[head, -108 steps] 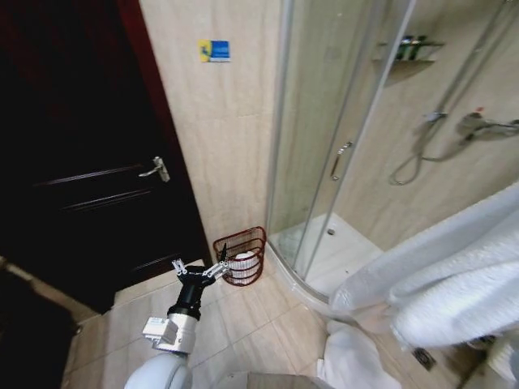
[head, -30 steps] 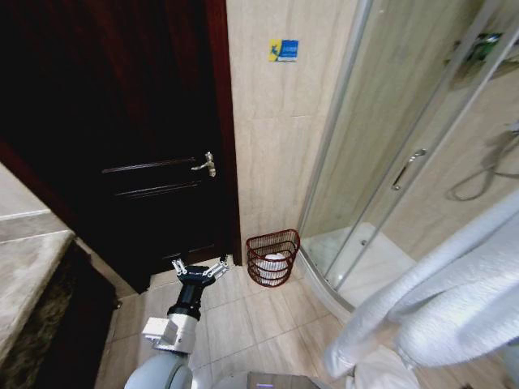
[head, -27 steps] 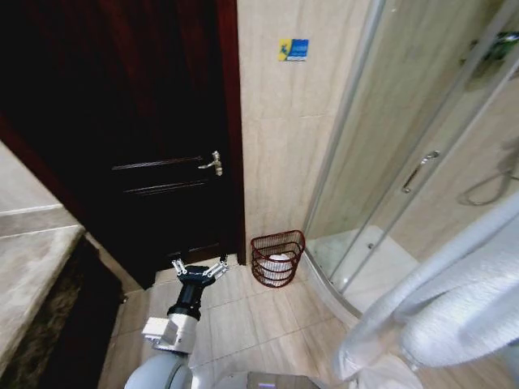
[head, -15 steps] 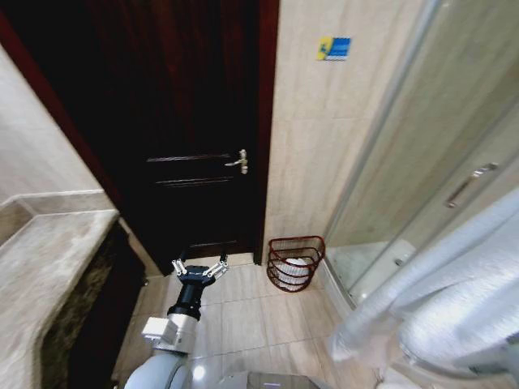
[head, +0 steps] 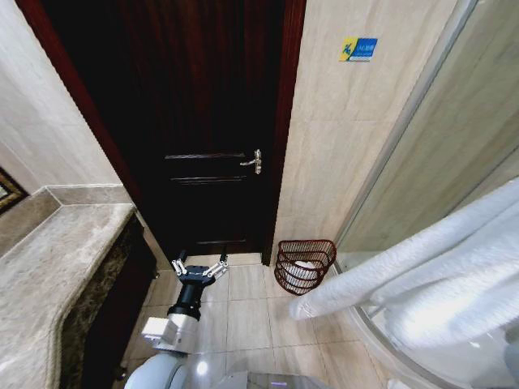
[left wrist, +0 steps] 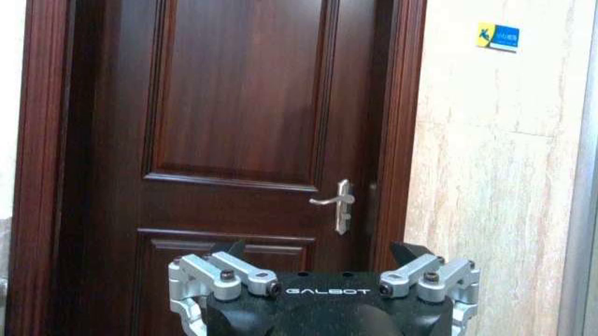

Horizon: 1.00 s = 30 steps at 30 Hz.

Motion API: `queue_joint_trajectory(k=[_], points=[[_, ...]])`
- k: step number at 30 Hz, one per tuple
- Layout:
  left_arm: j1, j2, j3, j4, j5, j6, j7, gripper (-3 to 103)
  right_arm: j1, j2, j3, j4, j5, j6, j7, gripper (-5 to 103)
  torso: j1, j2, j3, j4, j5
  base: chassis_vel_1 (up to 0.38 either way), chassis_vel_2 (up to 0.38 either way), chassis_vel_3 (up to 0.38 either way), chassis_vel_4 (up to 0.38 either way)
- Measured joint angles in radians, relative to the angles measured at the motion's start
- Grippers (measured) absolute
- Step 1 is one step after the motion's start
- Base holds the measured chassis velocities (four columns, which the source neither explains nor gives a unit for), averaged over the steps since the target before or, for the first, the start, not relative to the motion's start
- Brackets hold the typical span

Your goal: Discard the used towel into the hamper.

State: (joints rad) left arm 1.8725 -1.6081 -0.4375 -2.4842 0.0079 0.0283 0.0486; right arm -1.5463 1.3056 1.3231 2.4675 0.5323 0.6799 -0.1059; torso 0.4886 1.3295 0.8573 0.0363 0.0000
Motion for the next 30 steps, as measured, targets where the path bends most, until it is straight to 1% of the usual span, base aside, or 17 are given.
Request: queue_joint_trajectory(k=[10,23,30], points=[[0.000,0.000,0.000,0.000,0.000,0.000,0.000,100,-0.005,0.007,0.002,0.004,0.001,-0.009,-0.013,12,0.007,0.013,0.006,0.0000,0.0000,0.000,0.000,0.000,0.000],[0.000,0.000,0.000,0.000,0.000,0.000,0.000,100,-0.014,0.008,0.004,0.016,0.021,-0.022,-0.027,12,0.007,0.015,0.006,-0.0001,0.0000,0.000,0.000,0.000,0.000],[0.000,0.000,0.000,0.000,0.000,0.000,0.000,100,-0.014,0.010,0.006,0.012,0.021,-0.025,-0.026,12,0.008,0.014,0.007,0.0000,0.0001,-0.086,0.091,0.091,-0.087]])
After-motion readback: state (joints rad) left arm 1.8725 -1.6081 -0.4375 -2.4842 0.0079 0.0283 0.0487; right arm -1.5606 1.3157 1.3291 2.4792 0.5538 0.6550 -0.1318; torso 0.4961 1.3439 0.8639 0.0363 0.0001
